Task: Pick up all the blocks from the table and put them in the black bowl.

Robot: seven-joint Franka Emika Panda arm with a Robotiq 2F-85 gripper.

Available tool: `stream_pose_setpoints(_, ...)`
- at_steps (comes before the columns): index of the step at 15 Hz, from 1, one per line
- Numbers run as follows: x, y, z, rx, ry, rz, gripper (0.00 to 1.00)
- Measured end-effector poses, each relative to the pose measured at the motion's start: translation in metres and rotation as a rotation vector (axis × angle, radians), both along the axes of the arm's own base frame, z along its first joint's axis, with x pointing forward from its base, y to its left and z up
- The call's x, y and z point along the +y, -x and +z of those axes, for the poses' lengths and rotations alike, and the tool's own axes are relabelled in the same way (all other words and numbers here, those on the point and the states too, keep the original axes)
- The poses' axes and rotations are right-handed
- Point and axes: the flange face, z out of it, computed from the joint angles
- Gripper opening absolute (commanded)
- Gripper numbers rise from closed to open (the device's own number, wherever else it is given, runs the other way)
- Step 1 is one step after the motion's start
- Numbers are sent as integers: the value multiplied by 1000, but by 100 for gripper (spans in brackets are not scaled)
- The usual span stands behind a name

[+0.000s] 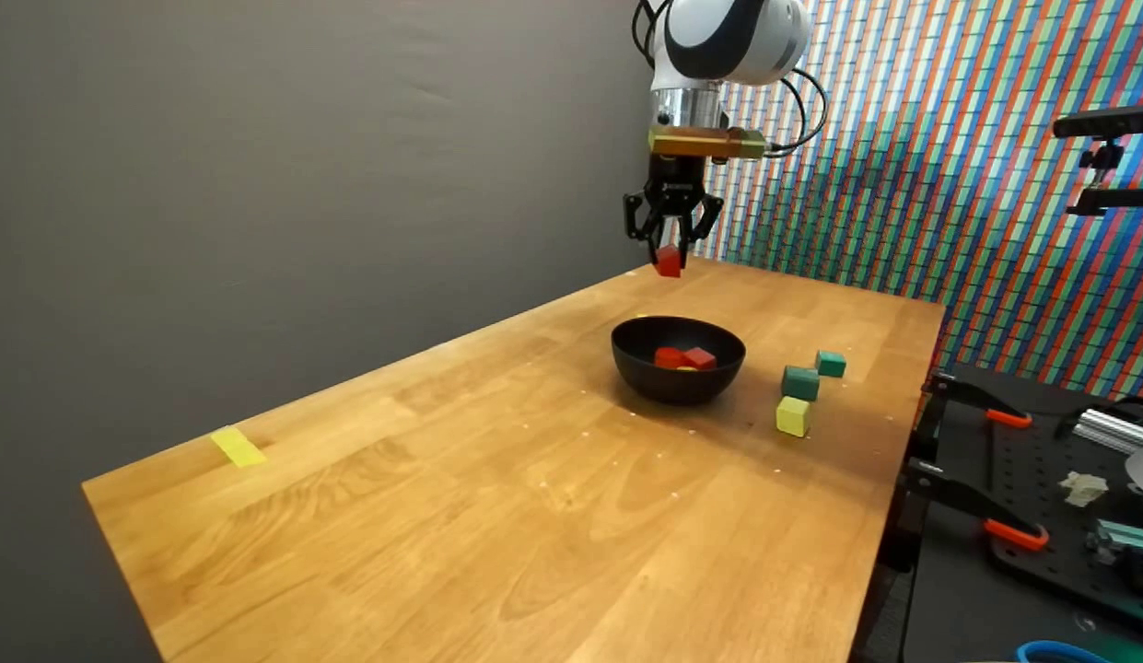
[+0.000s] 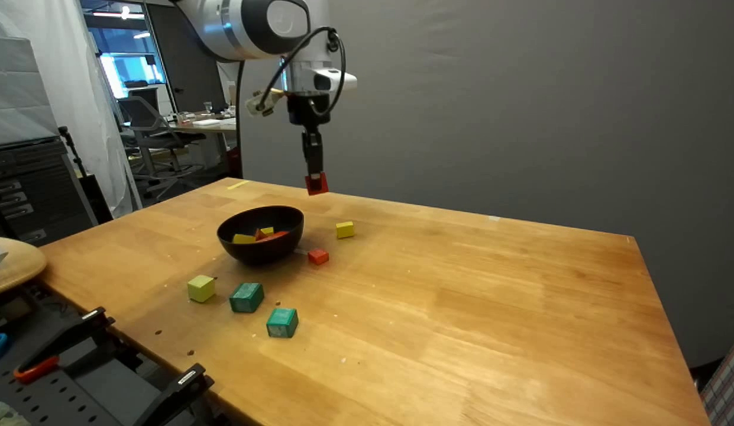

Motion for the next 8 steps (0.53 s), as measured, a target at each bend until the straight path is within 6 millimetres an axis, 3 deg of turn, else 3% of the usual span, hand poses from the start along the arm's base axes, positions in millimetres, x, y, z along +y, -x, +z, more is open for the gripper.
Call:
stream_pose_setpoints(1,15,9,4,13,-8,25,21)
stream_pose_setpoints(3,41,23,3,35,-8,61,68)
stream_pose_setpoints(6,58,32,-16,15,21,83,77)
stream_pose_setpoints(8,56,35,-33,23,29,76,92)
